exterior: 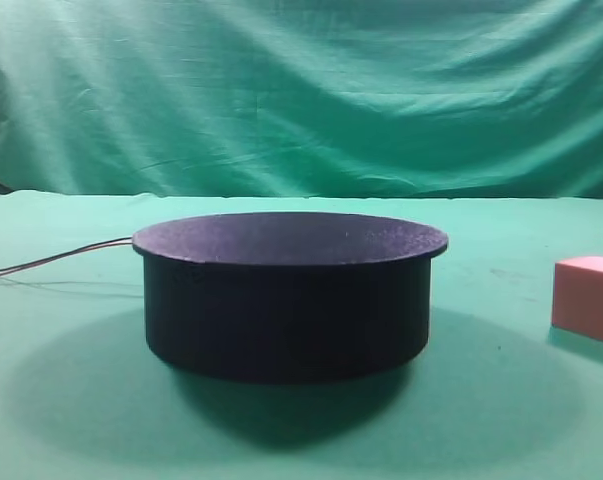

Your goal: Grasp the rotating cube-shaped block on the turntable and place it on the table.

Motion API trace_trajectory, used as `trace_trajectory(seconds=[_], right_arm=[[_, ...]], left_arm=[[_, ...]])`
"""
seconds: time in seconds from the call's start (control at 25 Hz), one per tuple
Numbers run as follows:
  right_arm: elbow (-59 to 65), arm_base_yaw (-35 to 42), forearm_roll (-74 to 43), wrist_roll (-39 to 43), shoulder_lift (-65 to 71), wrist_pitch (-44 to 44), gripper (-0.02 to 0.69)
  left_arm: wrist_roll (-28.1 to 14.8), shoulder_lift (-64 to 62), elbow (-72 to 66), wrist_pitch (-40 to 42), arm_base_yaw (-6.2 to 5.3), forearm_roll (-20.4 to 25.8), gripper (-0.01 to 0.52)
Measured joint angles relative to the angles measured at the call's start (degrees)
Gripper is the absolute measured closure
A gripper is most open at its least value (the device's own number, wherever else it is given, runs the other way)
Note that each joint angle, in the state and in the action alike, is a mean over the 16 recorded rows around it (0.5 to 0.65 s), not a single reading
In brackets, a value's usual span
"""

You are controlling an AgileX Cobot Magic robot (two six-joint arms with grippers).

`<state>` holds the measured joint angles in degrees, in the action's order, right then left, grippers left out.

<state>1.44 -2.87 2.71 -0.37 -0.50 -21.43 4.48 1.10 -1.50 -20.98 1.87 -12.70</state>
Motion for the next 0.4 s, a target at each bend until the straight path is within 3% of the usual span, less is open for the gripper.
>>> trace_trajectory(seconds=[0.4], right_arm=[[0.1,0.0,0.1,0.0,0.0,-0.2,0.665]], left_arm=[[0.0,0.0,0.0,0.0,0.00,0.0,0.514]])
